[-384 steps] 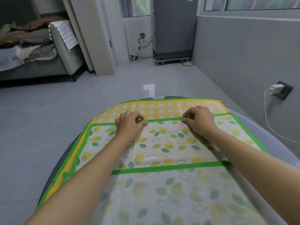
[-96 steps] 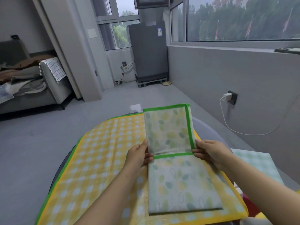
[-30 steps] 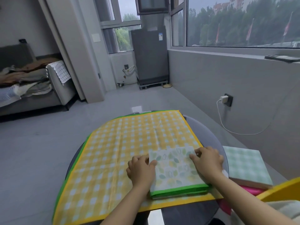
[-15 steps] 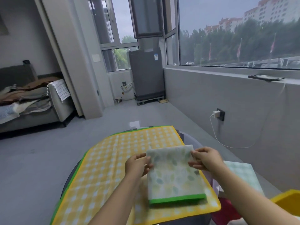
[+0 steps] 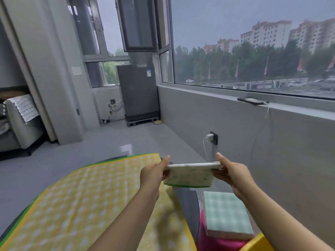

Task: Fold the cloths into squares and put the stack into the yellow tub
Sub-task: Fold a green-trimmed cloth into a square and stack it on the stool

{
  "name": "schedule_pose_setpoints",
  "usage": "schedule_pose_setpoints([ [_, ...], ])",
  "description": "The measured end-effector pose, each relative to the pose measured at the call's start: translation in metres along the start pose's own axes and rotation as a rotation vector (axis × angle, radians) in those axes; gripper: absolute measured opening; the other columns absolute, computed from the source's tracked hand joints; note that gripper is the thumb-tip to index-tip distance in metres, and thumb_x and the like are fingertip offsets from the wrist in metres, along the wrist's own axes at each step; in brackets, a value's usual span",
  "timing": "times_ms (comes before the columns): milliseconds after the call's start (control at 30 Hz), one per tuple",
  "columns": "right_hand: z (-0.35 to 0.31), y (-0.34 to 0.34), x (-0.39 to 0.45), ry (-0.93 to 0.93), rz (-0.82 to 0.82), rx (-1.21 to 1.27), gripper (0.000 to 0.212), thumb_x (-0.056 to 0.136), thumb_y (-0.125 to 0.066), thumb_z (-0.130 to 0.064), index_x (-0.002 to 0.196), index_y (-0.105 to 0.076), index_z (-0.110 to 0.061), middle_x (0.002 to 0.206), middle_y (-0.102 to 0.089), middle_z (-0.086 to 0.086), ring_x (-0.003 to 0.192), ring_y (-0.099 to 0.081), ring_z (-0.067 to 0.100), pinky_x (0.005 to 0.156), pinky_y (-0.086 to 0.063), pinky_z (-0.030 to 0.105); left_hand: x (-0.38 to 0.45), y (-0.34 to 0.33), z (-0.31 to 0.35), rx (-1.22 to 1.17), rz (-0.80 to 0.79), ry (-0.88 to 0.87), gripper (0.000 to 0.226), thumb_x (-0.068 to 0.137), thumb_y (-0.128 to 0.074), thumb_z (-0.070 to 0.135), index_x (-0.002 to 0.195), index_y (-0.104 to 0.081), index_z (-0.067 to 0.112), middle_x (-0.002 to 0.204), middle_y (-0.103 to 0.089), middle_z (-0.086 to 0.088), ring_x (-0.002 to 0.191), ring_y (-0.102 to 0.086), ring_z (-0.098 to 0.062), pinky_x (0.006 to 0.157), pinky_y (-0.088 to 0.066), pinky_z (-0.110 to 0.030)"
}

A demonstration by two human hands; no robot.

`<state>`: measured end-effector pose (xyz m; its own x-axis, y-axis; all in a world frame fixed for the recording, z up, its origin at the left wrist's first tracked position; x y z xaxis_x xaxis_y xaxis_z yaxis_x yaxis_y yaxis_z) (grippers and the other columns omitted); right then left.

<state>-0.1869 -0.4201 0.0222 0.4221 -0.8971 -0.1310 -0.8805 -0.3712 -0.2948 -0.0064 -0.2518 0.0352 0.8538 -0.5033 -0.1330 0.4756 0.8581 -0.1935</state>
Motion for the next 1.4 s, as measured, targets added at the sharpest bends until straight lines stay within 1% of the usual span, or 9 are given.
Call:
schedule_pose_setpoints([
  [133,0.009,0.051,0.025,0.026,0.054,-0.108,0.023,0.078,-0.072,-0.005,0.094,-0.068,0.01,0.08,-0.069,0.014,0.072,-0.065,0.021,0.078,-0.056,0.027,0.014,-0.049,-0.043,0.097,-0.032,0.008,0.005,0.078,-0.075,0.009,0.08,-0.071,0.006,0.085,-0.069,-0.011,0.078,-0.063,-0.021,0.081,-0.055,-0.033],
  [233,0.014,0.089,0.038,0.045,0.126,-0.194,0.02,0.076,-0.072,-0.001,0.095,-0.07,0.003,0.081,-0.069,0.01,0.071,-0.063,0.017,0.074,-0.053,0.025,0.023,-0.084,-0.079,0.14,-0.03,0.021,0.009,0.076,-0.076,0.006,0.082,-0.071,0.011,0.086,-0.071,-0.004,0.079,-0.063,-0.016,0.074,-0.05,-0.026],
  [433,0.035,0.144,0.072,0.076,0.218,-0.251,0.02,0.077,-0.072,-0.001,0.097,-0.07,-0.003,0.078,-0.066,0.002,0.066,-0.057,0.009,0.065,-0.045,0.019,0.035,-0.14,-0.147,0.052,0.004,0.16,0.028,0.079,-0.069,-0.002,0.107,-0.068,0.002,0.104,-0.069,-0.01,0.092,-0.064,-0.021,0.087,-0.049,-0.029],
  [567,0.055,0.166,0.097,0.121,0.248,-0.285,0.021,0.078,-0.073,-0.008,0.099,-0.071,-0.011,0.092,-0.071,0.002,0.085,-0.065,0.011,0.077,-0.048,0.024,0.043,-0.165,-0.176,0.028,0.082,0.187,0.028,0.081,-0.068,0.001,0.109,-0.069,0.006,0.11,-0.069,-0.009,0.101,-0.065,-0.021,0.098,-0.048,-0.035],
  [667,0.069,0.173,0.113,0.169,0.251,-0.32,0.024,0.08,-0.071,-0.01,0.105,-0.07,-0.012,0.1,-0.07,0.0,0.095,-0.064,0.012,0.085,-0.049,0.027,0.051,-0.177,-0.186,0.051,0.132,0.104,0.028,0.085,-0.065,0.003,0.113,-0.068,0.006,0.111,-0.068,-0.005,0.096,-0.062,-0.015,0.089,-0.046,-0.024],
  [867,0.15,0.181,0.124,0.119,0.181,-0.553,0.03,0.086,-0.066,-0.015,0.116,-0.065,-0.015,0.113,-0.065,-0.004,0.103,-0.057,0.008,0.091,-0.047,0.027,0.06,-0.157,-0.259,0.274,0.181,0.06,0.028,0.093,-0.055,0.008,0.12,-0.064,0.012,0.127,-0.059,-0.003,0.115,-0.057,-0.019,0.103,-0.043,-0.032],
  [1000,0.207,0.196,0.116,-0.005,0.145,-0.684,0.029,0.084,-0.067,-0.015,0.113,-0.067,-0.015,0.113,-0.065,0.002,0.095,-0.055,0.007,0.082,-0.043,0.02,0.038,-0.128,-0.306,0.423,0.182,0.108,0.029,0.093,-0.053,0.004,0.121,-0.063,0.009,0.128,-0.054,-0.006,0.114,-0.054,-0.021,0.095,-0.038,-0.024],
  [1167,0.217,0.194,0.113,0.004,0.166,-0.736,0.021,0.082,-0.069,-0.017,0.103,-0.068,-0.023,0.101,-0.06,-0.004,0.084,-0.055,0.001,0.062,-0.039,0.006,0.042,-0.119,-0.312,0.47,0.161,0.08,0.029,0.091,-0.054,0.004,0.115,-0.065,0.017,0.123,-0.055,-0.003,0.101,-0.053,-0.013,0.097,-0.041,-0.027],
  [1400,0.222,0.19,0.107,0.023,0.176,-0.76,0.022,0.083,-0.063,-0.006,0.095,-0.061,-0.024,0.101,-0.053,-0.003,0.084,-0.053,0.005,0.064,-0.037,0.007,0.042,-0.11,-0.314,0.53,0.112,0.069,0.023,0.084,-0.057,0.005,0.098,-0.065,0.022,0.115,-0.058,-0.001,0.091,-0.053,-0.01,0.089,-0.045,-0.029],
])
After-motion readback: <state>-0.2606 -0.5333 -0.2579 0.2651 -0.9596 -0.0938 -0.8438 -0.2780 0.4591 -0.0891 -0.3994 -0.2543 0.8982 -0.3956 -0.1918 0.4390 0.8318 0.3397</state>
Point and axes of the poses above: each hand's wrist, its own x-axis towards the middle knuckle, its own y-axis out of the back of the hand, z = x × y, the point moved 6 cm from there along x, towards the middle knuckle
